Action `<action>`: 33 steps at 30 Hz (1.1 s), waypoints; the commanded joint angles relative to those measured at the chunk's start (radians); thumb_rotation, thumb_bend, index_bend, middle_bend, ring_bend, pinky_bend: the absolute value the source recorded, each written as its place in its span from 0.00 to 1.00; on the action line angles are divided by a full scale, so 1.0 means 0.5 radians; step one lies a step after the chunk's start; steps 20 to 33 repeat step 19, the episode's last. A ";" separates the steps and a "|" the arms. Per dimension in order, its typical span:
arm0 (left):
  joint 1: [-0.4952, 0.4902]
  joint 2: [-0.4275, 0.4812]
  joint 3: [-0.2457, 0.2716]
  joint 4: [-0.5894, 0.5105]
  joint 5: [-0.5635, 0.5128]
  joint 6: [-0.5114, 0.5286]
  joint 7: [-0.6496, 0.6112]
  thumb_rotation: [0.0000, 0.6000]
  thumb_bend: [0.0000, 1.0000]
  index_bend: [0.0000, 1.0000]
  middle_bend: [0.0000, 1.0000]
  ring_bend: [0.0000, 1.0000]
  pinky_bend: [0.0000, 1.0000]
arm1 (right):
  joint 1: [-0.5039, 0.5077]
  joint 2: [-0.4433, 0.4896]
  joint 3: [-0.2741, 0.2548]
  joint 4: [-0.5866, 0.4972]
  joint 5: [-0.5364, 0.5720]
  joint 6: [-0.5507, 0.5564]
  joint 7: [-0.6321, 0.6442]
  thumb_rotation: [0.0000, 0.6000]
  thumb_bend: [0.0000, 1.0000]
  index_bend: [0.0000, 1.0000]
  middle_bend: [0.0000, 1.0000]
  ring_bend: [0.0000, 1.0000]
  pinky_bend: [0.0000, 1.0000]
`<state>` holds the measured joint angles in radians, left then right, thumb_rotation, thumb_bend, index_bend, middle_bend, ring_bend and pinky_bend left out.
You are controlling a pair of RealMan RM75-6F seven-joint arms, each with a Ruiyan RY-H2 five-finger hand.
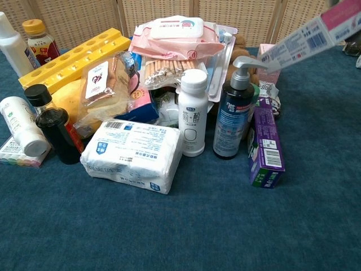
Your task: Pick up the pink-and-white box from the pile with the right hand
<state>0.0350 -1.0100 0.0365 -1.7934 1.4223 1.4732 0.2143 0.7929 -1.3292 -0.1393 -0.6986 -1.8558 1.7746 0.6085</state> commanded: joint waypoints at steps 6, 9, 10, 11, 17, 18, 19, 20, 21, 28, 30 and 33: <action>-0.003 -0.018 -0.006 0.071 -0.018 -0.022 -0.083 1.00 0.00 0.00 0.00 0.00 0.00 | 0.076 0.193 0.184 -0.338 0.102 -0.081 -0.091 1.00 0.21 0.68 0.63 0.39 0.33; -0.007 -0.026 -0.011 0.096 -0.024 -0.031 -0.113 1.00 0.00 0.00 0.00 0.00 0.00 | 0.100 0.271 0.257 -0.498 0.143 -0.107 -0.100 1.00 0.21 0.68 0.63 0.39 0.33; -0.010 -0.029 -0.014 0.104 -0.027 -0.036 -0.125 1.00 0.00 0.00 0.00 0.00 0.00 | 0.111 0.301 0.283 -0.557 0.153 -0.122 -0.117 1.00 0.21 0.68 0.63 0.39 0.33; -0.012 -0.032 -0.016 0.110 -0.029 -0.039 -0.134 1.00 0.00 0.00 0.00 0.00 0.00 | 0.120 0.325 0.298 -0.594 0.151 -0.128 -0.136 1.00 0.21 0.68 0.63 0.39 0.33; -0.030 -0.045 -0.031 0.152 -0.034 -0.062 -0.182 1.00 0.00 0.00 0.00 0.00 0.00 | 0.141 0.439 0.359 -0.775 0.132 -0.186 -0.210 1.00 0.21 0.68 0.63 0.39 0.33; -0.035 -0.047 -0.034 0.159 -0.035 -0.066 -0.192 1.00 0.00 0.00 0.00 0.00 0.00 | 0.139 0.450 0.362 -0.794 0.125 -0.199 -0.224 1.00 0.21 0.68 0.63 0.39 0.33; -0.038 -0.049 -0.036 0.164 -0.035 -0.070 -0.198 1.00 0.00 0.00 0.00 0.00 0.00 | 0.136 0.456 0.363 -0.802 0.117 -0.205 -0.236 1.00 0.21 0.68 0.63 0.39 0.33; -0.038 -0.049 -0.036 0.164 -0.035 -0.070 -0.198 1.00 0.00 0.00 0.00 0.00 0.00 | 0.136 0.456 0.363 -0.802 0.117 -0.205 -0.236 1.00 0.21 0.68 0.63 0.39 0.33; -0.038 -0.049 -0.036 0.164 -0.035 -0.070 -0.198 1.00 0.00 0.00 0.00 0.00 0.00 | 0.136 0.456 0.363 -0.802 0.117 -0.205 -0.236 1.00 0.21 0.68 0.63 0.39 0.33; -0.038 -0.049 -0.036 0.164 -0.035 -0.070 -0.198 1.00 0.00 0.00 0.00 0.00 0.00 | 0.136 0.456 0.363 -0.802 0.117 -0.205 -0.236 1.00 0.21 0.68 0.63 0.39 0.33; -0.038 -0.049 -0.036 0.164 -0.035 -0.070 -0.198 1.00 0.00 0.00 0.00 0.00 0.00 | 0.136 0.456 0.363 -0.802 0.117 -0.205 -0.236 1.00 0.21 0.68 0.63 0.39 0.33; -0.038 -0.049 -0.036 0.164 -0.035 -0.070 -0.198 1.00 0.00 0.00 0.00 0.00 0.00 | 0.136 0.456 0.363 -0.802 0.117 -0.205 -0.236 1.00 0.21 0.68 0.63 0.39 0.33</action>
